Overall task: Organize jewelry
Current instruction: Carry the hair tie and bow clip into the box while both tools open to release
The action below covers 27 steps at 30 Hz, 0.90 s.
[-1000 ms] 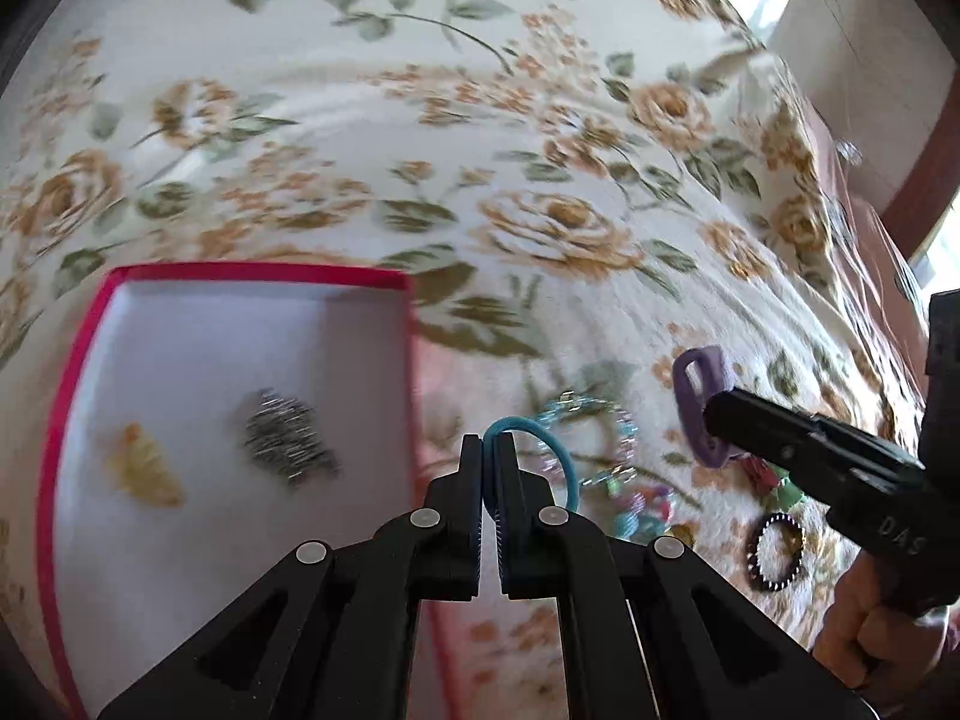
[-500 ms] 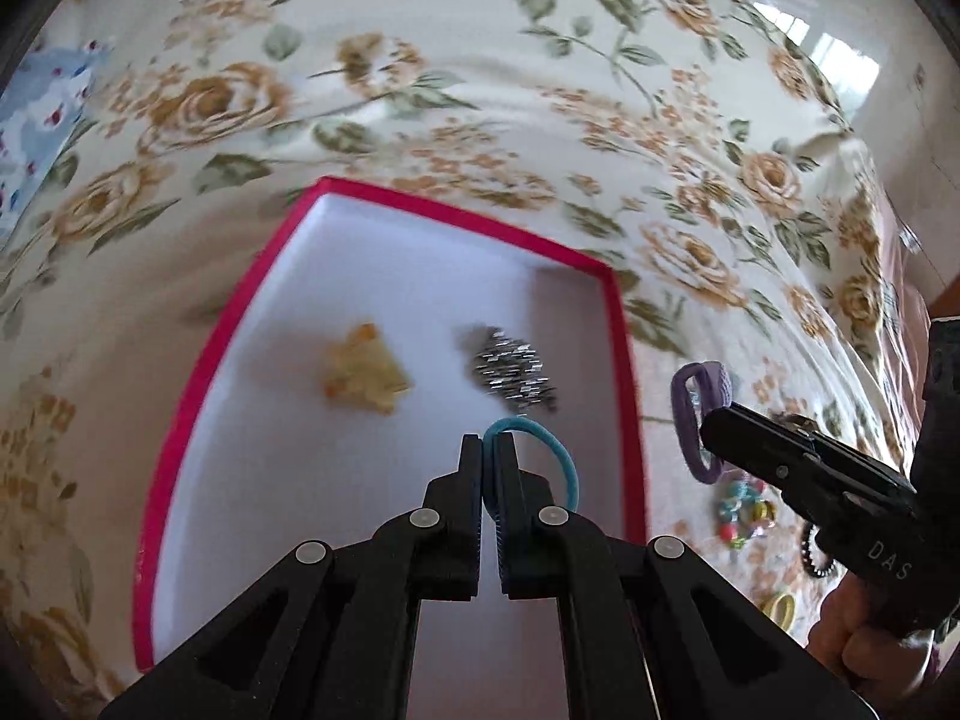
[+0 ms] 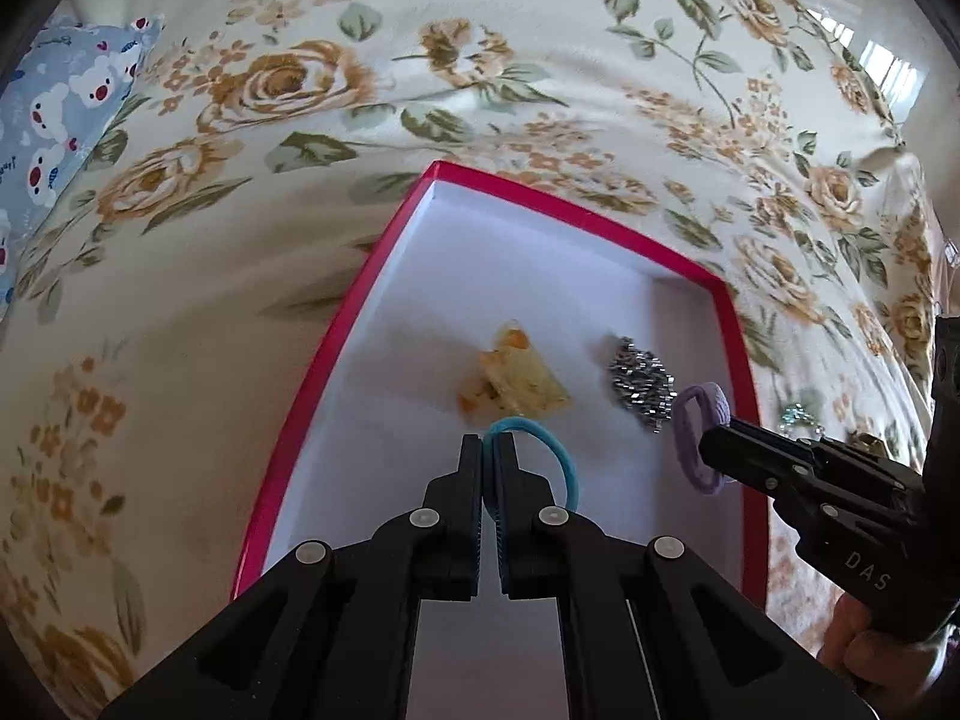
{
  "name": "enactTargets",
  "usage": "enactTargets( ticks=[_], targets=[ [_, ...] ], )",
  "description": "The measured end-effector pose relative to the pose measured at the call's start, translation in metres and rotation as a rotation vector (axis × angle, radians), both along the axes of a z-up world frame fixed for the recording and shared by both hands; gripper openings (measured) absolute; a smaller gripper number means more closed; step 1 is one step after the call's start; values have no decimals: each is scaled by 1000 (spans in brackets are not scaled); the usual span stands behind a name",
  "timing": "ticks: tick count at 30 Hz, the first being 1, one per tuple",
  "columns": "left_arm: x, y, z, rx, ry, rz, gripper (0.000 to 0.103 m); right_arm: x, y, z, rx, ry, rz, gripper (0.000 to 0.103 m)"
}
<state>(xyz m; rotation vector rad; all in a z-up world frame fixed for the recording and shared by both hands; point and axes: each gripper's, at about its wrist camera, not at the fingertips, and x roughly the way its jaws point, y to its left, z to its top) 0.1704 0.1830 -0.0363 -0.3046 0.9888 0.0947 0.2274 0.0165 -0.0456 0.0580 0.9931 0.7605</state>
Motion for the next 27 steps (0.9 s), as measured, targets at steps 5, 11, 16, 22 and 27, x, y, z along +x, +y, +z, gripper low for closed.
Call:
enactTargets(
  ticks=[5,11,16,22,27],
  targets=[
    [7,2,-5,-1,9,3,3,2,6,-9,-30,9,9,14],
    [11,3,-9,0,16,-2,4,2,8,-10,-33,9,10,17],
    [12,1,-11,8,25,0,7,2,7,-10,-26,13,7,18],
    [8,1,-8,32,22,13,23,1,3,-6,-16,11,2,20],
    [-3,2,-1,18,10,25,33,-4,1,3,3,-11,4,26]
  ],
)
